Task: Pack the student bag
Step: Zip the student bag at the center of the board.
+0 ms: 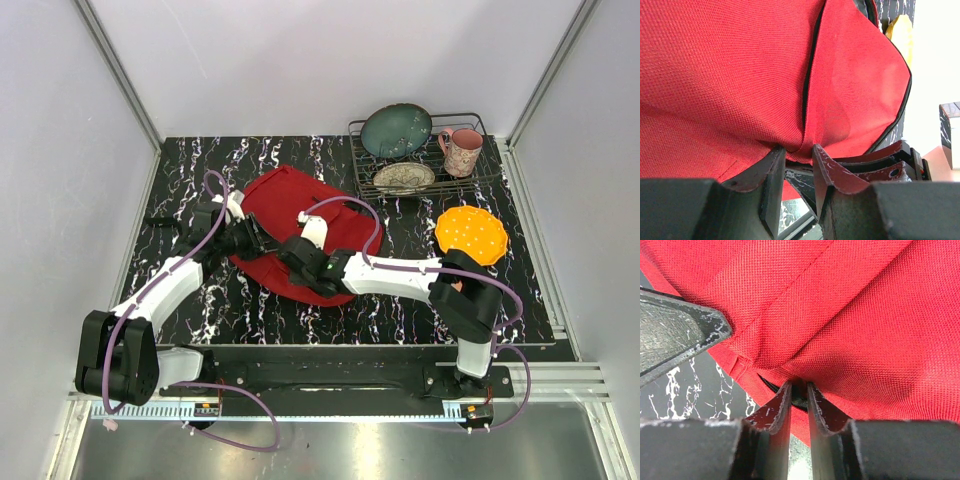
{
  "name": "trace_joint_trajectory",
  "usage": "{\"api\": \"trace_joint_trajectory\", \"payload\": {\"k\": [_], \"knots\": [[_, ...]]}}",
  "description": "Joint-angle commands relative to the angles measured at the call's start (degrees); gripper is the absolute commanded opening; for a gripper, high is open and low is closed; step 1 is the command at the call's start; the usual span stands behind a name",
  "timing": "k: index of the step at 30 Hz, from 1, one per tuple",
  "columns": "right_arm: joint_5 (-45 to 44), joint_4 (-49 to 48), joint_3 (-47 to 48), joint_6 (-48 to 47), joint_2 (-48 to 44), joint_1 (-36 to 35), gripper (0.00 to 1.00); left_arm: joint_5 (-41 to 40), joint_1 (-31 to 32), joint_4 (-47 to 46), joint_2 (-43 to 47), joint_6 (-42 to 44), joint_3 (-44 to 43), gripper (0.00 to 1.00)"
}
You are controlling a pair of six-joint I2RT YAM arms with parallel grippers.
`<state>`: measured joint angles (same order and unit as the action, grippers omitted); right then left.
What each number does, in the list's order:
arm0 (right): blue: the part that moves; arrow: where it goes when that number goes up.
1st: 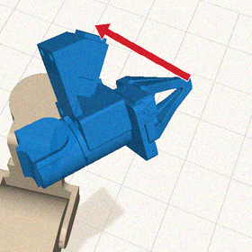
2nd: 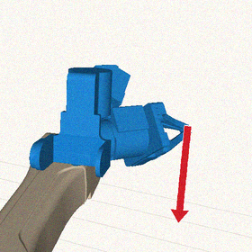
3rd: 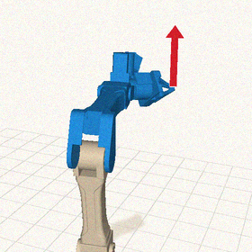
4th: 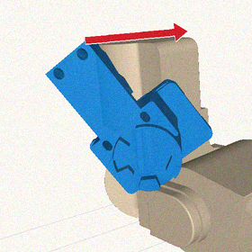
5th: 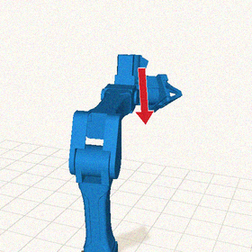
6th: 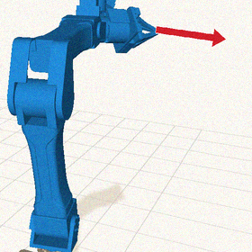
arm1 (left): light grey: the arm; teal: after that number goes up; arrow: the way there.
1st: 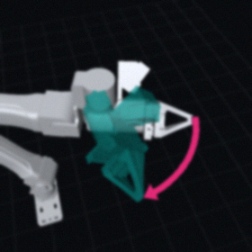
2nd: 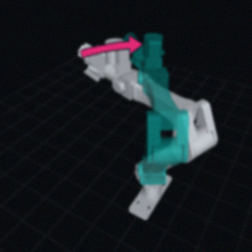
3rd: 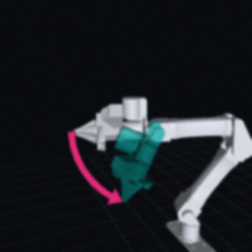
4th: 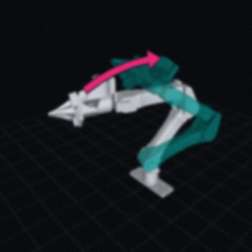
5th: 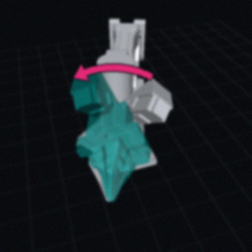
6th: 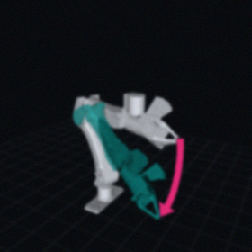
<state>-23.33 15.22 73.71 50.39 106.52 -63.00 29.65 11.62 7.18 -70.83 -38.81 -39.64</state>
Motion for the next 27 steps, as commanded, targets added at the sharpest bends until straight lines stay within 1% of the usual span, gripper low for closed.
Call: {"api": "trace_joint_trajectory", "payload": {"k": [1, 5, 9, 10, 11, 12, 16, 19, 20, 21, 23, 24, 27], "knots": [[-2.07, 1.3, 0.29, -0.56, 0.09, -0.63, 0.23, 2.26, 0.07, -3.05, 2.1, -0.04, -2.29, 0.32], [-2.51, 1.56, 0.38, -0.64, 0.27, -0.54, 0.16, 2.26, 0.07, -3.05, 2.27, -0.04, -2.11, 0.32], [-3.47, 2.44, 0.55, -0.56, 0.27, -0.63, 0.15, 2.26, 0.07, -3.05, 2.53, -0.13, -2.11, 0.32], [-3.74, 2.53, 0.64, -0.64, 0.35, -0.54, 0.19, 2.26, 0.07, -2.96, 2.54, -0.13, -2.11, 0.32], [-3.83, 2.62, 0.64, -0.56, 0.36, -0.63, 0.27, 2.34, 0.07, -2.87, 2.62, -0.22, -2.11, 0.32], [-4.09, 2.97, 0.82, -0.56, 0.53, -0.54, 0.3, 2.43, 0.07, -2.87, 2.54, -0.22, -2.11, 0.32], [-4.35, 2.62, 0.91, -0.64, 0.88, -0.45, 0.29, 2.43, 0.07, -3.05, 2.71, -0.3, -1.94, 0.32], [-4.53, 2.09, 0.91, -1.08, 0.97, -0.54, 0.22, 2.52, 0.07, -3.05, 2.89, -0.48, -1.58, 0.32], [-4.53, 1.74, 0.91, -1.08, 0.97, -0.54, 0.14, 2.52, 0.07, -3.05, 2.97, -0.65, -1.5, 0.32], [-4.53, 1.3, 0.82, -1.17, 1.06, -0.46, 0.1, 2.52, 0.07, -3.22, 3.15, -0.57, -1.41, 0.32], [-4.62, 1.13, 0.91, -1.35, 1.32, -0.45, 0.05, 2.61, 0.07, -3.31, 3.33, -0.74, -1.23, 0.32], [-4.62, 1.04, 1.08, -1.44, 1.32, -0.45, 0.0, 2.69, 0.07, -3.31, 3.41, -0.74, -1.23, 0.32], [-4.7, 1.12, 0.82, -1.44, 1.15, -0.54, 0.0, 2.78, 0.07, -3.22, 3.42, -0.74, -1.14, 0.32]]}}
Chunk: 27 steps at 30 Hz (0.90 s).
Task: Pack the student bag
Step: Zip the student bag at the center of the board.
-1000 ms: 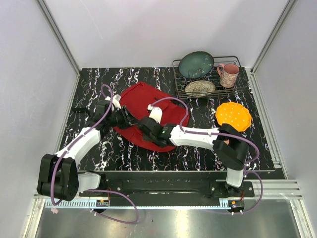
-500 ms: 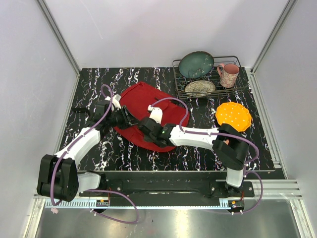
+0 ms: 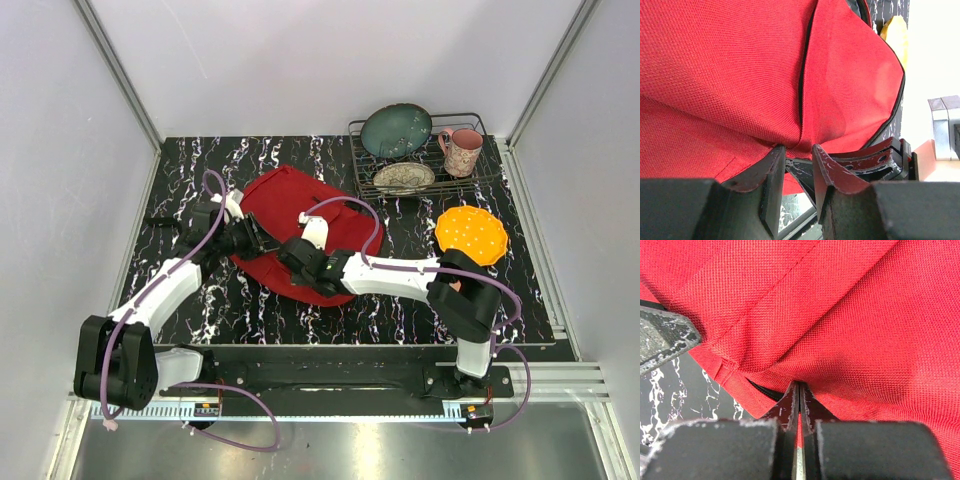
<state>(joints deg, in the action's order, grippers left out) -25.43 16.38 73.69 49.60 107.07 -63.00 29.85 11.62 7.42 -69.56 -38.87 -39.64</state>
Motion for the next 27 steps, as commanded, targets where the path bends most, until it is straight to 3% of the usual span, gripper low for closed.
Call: {"api": "trace_joint_trajectory", "payload": {"k": [1, 11, 27], "knots": [[-2.95, -0.3, 0.58, -0.65, -0.18, -0.46, 0.0, 2.5, 0.07, -3.47, 2.23, -0.59, -1.14, 0.32], [-4.8, -3.55, -7.5, -0.83, -9.77, -0.54, 0.0, 0.66, -0.01, -2.06, 1.97, 0.9, -0.53, 0.29], [-12.71, -1.0, -23.24, 8.84, -25.32, -0.54, 0.0, -2.77, -0.02, -0.57, 1.09, 3.19, 0.09, 0.27]]}}
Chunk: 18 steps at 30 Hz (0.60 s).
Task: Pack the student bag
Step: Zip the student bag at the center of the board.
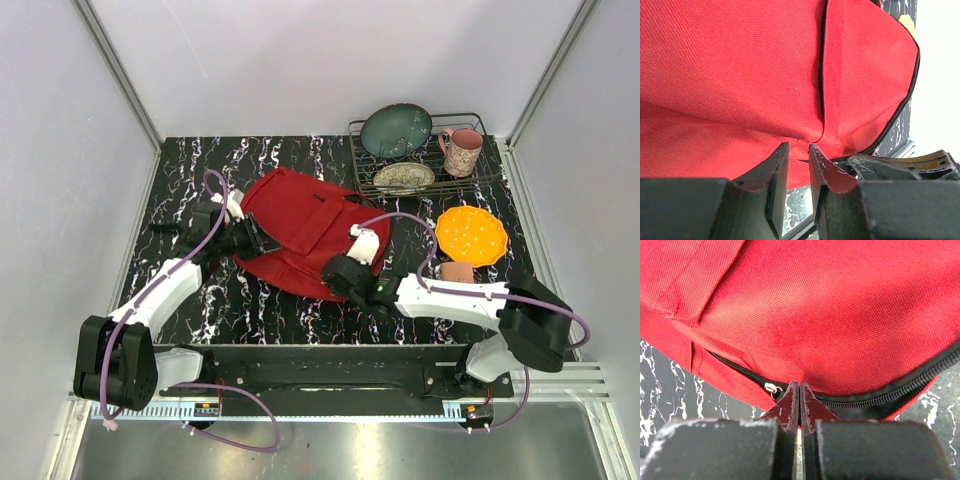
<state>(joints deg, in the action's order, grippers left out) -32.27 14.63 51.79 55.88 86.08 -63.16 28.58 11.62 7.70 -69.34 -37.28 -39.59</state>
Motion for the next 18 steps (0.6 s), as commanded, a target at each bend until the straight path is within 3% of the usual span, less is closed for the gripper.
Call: {"api": "trace_joint_trajectory", "payload": {"k": [1, 2, 3, 5, 6, 10, 18], "knots": [[-6.13, 0.75, -1.51, 2.66, -4.78, -0.3, 0.0, -1.68, -0.02, -0.68, 0.96, 1.77, 0.04, 0.27], [-6.31, 0.57, -2.04, 3.01, -5.13, -0.39, 0.0, -1.94, -0.02, -0.5, 1.05, 1.86, 0.04, 0.28], [-6.31, -0.04, -2.3, 2.57, -5.83, -0.3, 0.0, -2.03, -0.02, -0.15, 1.14, 2.12, 0.13, 0.36], [-5.88, -1.7, -2.75, 1.35, -6.19, -0.3, 0.0, -1.95, -0.02, 0.29, 1.66, 2.3, 0.31, 0.54], [-5.09, -2.41, -2.83, 0.99, -6.28, -0.39, 0.0, -1.25, -0.02, 0.29, 2.1, 2.38, 0.65, 0.68], [-3.77, -3.82, -2.13, 0.11, -5.4, -0.39, 0.0, -2.73, -0.01, 2.66, 8.41, 0.81, 2.32, 0.88], [-3.24, -5.23, -1.52, -0.86, -4.96, -0.39, 0.0, -5.11, 0.51, 2.32, 24.24, -15.08, 16.89, 0.94]]}}
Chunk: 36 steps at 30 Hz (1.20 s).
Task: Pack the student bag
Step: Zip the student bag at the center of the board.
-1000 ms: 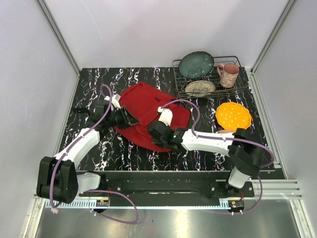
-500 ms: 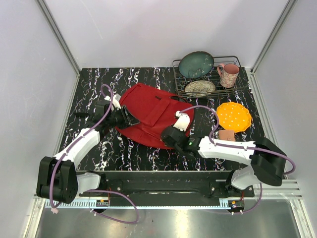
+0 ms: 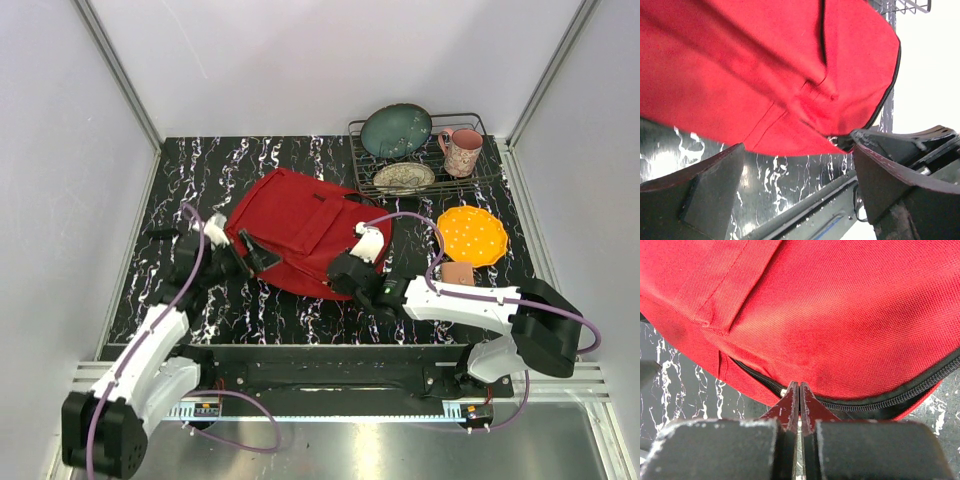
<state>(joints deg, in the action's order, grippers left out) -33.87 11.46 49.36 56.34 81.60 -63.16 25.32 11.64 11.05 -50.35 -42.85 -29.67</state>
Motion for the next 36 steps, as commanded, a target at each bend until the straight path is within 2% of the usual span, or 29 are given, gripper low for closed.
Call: {"api": "trace_joint_trajectory", "payload": {"k": [1, 6, 9, 15, 18, 19, 21, 22, 23, 25, 26, 28, 29, 36], "knots": [[-1.47, -2.06, 1.0, -1.4, -0.48, -0.39, 0.0, -1.77, 0.49, -1.38, 6.65, -10.58, 8.3, 0.94], [-1.03, -2.41, 1.17, -1.76, -0.66, -0.39, 0.0, -0.62, 0.84, -7.52, 6.32, -15.76, 14.45, 0.94], [-0.94, -2.67, 1.26, -1.93, -0.83, -0.39, 0.0, -0.54, 0.93, -12.7, 3.07, -17.52, 15.25, 0.94], [-0.41, -3.11, 0.82, -1.67, -1.27, -0.39, 0.0, -1.41, 0.84, -29.22, -6.33, -22.09, 16.23, 0.93], [-0.32, -3.29, 0.21, -1.58, -1.88, -0.39, 0.0, -1.15, 0.93, -35.21, -12.48, -22.98, 14.65, 0.88], [-0.32, -3.55, -0.23, -1.58, -2.06, -0.39, 0.0, -1.15, 0.84, -36.0, -15.1, -22.81, 14.12, 0.84], [-0.5, -3.73, -0.67, -1.67, -2.76, -0.39, 0.0, -0.89, 0.84, -38.2, -17.41, -22.98, 13.07, 0.68], [-0.5, -3.82, -1.02, -1.58, -3.03, -0.3, 0.0, -0.8, 0.75, -38.9, -19.24, -22.89, 12.8, 0.58], [-0.58, -3.99, -1.2, -1.58, -3.55, -0.39, 0.0, -0.89, 0.75, -39.69, -19.87, -22.89, 12.62, 0.43], [-0.67, -4.08, -1.81, -1.58, -3.82, -0.3, 0.0, -1.33, 0.67, -39.79, -21.02, -22.72, 12.45, 0.3], [-0.85, -4.17, -1.99, -1.49, -4.25, -0.3, 0.0, -1.33, 0.32, -39.61, -21.28, -22.63, 12.44, 0.18], [-0.94, -4.08, -2.43, -1.32, -4.35, -0.39, 0.0, -1.42, -0.56, -39.35, -20.93, -22.28, 12.71, 0.02], [-1.11, -4.17, -2.6, -1.14, -4.61, -0.39, 0.0, -1.5, -1.09, -37.78, -20.58, -21.58, 12.71, 0.0], [-2.34, -4.08, -4.01, -0.44, -5.31, -0.3, 0.0, -0.1, -8.46, -28.99, -14.79, -16.31, 12.27, 0.0]]}}
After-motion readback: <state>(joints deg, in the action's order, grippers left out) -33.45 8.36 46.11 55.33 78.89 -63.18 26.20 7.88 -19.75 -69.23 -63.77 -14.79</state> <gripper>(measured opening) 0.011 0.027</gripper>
